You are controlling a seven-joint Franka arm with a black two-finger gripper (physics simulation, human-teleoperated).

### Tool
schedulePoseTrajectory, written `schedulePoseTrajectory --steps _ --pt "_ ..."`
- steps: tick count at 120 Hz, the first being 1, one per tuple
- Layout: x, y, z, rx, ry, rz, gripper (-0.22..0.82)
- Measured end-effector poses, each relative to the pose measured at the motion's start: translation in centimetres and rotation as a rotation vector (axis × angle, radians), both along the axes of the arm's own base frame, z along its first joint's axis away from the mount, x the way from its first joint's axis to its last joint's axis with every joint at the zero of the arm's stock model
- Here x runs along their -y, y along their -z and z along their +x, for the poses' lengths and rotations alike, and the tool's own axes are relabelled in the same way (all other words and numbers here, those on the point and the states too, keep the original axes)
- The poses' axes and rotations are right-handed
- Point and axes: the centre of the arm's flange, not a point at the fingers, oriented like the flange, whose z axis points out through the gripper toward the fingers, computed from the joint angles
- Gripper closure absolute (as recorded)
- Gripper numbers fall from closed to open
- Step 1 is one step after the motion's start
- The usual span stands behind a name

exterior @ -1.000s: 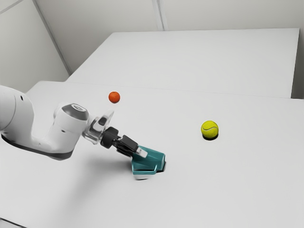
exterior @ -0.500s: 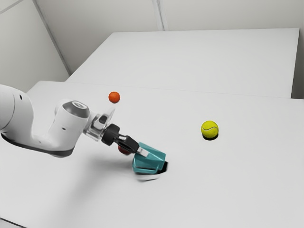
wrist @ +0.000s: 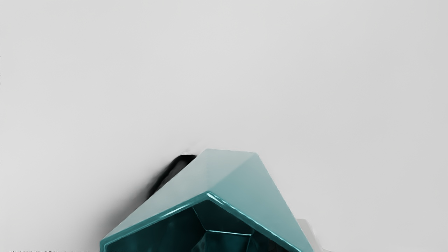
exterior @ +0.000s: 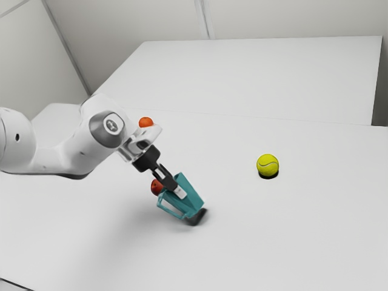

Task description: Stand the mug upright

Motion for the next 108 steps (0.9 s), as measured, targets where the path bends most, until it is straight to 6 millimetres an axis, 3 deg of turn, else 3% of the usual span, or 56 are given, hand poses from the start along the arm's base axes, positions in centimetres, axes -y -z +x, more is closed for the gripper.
schedulePoseTrajectory --steps 12,41,62,108 --pt "1.1 -0.3 0.2 0.026 0.054 0.123 0.78" --pt "1.3 -1.3 1.0 0.072 0.088 0.346 0.79" --pt "2.5 -1.4 0.8 0.079 0.084 0.419 0.79" --pt "3.0 -0.1 0.5 0.047 0.024 0.489 0.79"
